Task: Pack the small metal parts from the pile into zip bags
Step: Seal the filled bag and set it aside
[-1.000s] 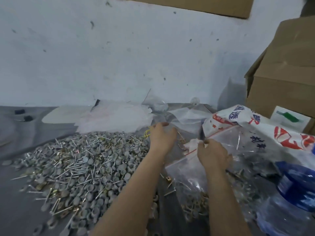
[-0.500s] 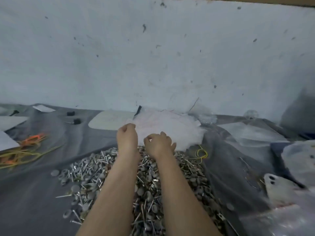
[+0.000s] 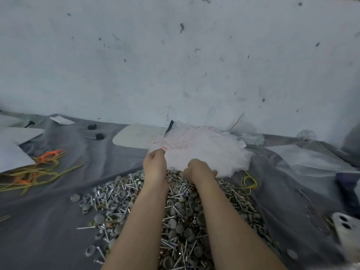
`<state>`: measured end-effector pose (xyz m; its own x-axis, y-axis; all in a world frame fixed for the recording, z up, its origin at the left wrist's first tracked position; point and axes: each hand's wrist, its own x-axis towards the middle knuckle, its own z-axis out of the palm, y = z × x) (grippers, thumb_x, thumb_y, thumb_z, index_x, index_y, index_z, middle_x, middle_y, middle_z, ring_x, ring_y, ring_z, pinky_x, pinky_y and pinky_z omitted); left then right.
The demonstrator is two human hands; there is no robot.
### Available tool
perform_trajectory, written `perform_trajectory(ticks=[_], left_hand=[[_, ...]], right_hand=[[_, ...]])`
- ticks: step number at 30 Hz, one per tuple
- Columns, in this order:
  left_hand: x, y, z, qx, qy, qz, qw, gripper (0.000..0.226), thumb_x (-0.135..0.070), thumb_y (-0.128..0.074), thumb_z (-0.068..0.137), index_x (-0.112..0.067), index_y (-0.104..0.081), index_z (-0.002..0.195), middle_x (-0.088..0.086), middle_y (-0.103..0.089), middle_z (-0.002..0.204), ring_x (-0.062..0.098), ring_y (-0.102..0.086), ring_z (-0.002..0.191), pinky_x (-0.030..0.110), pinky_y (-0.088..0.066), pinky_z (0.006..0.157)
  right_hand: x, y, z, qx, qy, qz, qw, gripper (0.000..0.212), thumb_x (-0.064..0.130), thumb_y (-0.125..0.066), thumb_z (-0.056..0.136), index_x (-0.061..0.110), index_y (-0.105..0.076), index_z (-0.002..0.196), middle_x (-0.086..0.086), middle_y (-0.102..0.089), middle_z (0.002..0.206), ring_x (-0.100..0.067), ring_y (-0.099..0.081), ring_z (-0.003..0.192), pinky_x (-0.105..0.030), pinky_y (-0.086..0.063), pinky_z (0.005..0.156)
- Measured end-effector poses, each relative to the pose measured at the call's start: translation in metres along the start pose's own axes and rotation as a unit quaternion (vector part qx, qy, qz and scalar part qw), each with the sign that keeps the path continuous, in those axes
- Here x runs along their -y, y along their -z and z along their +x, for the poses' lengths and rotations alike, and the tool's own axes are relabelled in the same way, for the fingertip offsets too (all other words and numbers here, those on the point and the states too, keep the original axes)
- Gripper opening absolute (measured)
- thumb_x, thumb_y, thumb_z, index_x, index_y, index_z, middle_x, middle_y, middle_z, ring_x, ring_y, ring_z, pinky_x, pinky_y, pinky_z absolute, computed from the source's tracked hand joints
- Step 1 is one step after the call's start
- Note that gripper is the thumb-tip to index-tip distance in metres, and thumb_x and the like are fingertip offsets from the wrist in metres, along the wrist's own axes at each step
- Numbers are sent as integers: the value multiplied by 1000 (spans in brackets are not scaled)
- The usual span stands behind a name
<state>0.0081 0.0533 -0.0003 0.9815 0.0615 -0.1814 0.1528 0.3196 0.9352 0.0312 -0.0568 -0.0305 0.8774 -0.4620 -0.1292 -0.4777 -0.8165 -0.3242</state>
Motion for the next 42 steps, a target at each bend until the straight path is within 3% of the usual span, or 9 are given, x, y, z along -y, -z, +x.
perform_trajectory(ticks=[3,10,13,17,28,31,34,38,42], left_hand=[[-5,5,-4,-3,-6,3,1000,26,-11,-41,98,-12,-53,121,4,-46,115,19,-41,110,33,-32,92],[-5,-1,-6,8,-8,9,1000,22,-15,-46,98,-13,-53,119,4,-47,115,17,-41,106,32,-33,89],[0,-2,-1,16,-13,19,1000,33,-15,-45,98,-9,-52,130,2,-44,118,14,-39,107,31,-33,90],[7,-2,11,12,-4,28,1000,35,-17,-46,98,-9,-51,131,3,-46,119,14,-40,108,30,-34,90],[20,-5,29,12,2,31,999,32,-14,-48,96,-9,-53,128,7,-49,134,14,-41,108,31,-34,90],[21,-4,28,19,-1,26,999,34,-15,-47,97,-8,-51,130,7,-50,131,16,-44,113,30,-34,91],[15,-2,21,31,-13,-4,999,33,-15,-44,98,-7,-51,129,5,-58,118,18,-53,112,27,-38,89],[-4,6,-10,88,-5,-99,991,23,-17,-40,101,-5,-51,118,8,-67,101,15,-67,91,23,-52,74],[-18,28,-58,155,-9,-125,980,30,-36,-48,99,-10,-57,111,11,-71,103,18,-72,89,25,-56,69]], right_hand=[[-2,-1,-7,-13,-4,-10,1000,39,32,-45,94,12,-50,128,-11,-45,134,-31,-44,122,-44,-31,103],[-5,-1,-7,2,0,14,1000,40,25,-39,94,9,-47,129,-11,-38,139,-32,-41,123,-44,-31,104],[-7,-6,-1,-40,-5,-37,998,44,32,-37,94,11,-47,132,-10,-22,148,-34,-24,132,-48,-23,106],[-4,-10,14,21,-14,-18,1000,64,51,-13,99,14,-34,146,-5,-7,160,-31,-1,146,-58,3,113],[1,-14,32,15,-47,17,999,68,54,-12,98,9,-47,137,-14,-42,143,-31,-29,136,-57,-6,113],[0,-7,25,-163,24,90,982,46,35,-30,101,3,-59,117,-15,-54,126,-30,-50,115,-45,-31,106],[2,13,10,-274,109,307,905,18,5,-46,93,3,-56,108,-12,-57,110,-23,-54,94,-23,-37,77],[6,44,-39,-239,211,440,840,21,2,-54,90,15,-47,105,4,-54,86,-19,-60,88,-12,-39,64],[-6,41,-112,-187,289,368,864,41,8,-54,92,21,-45,130,11,-53,89,0,-57,84,-11,-45,74]])
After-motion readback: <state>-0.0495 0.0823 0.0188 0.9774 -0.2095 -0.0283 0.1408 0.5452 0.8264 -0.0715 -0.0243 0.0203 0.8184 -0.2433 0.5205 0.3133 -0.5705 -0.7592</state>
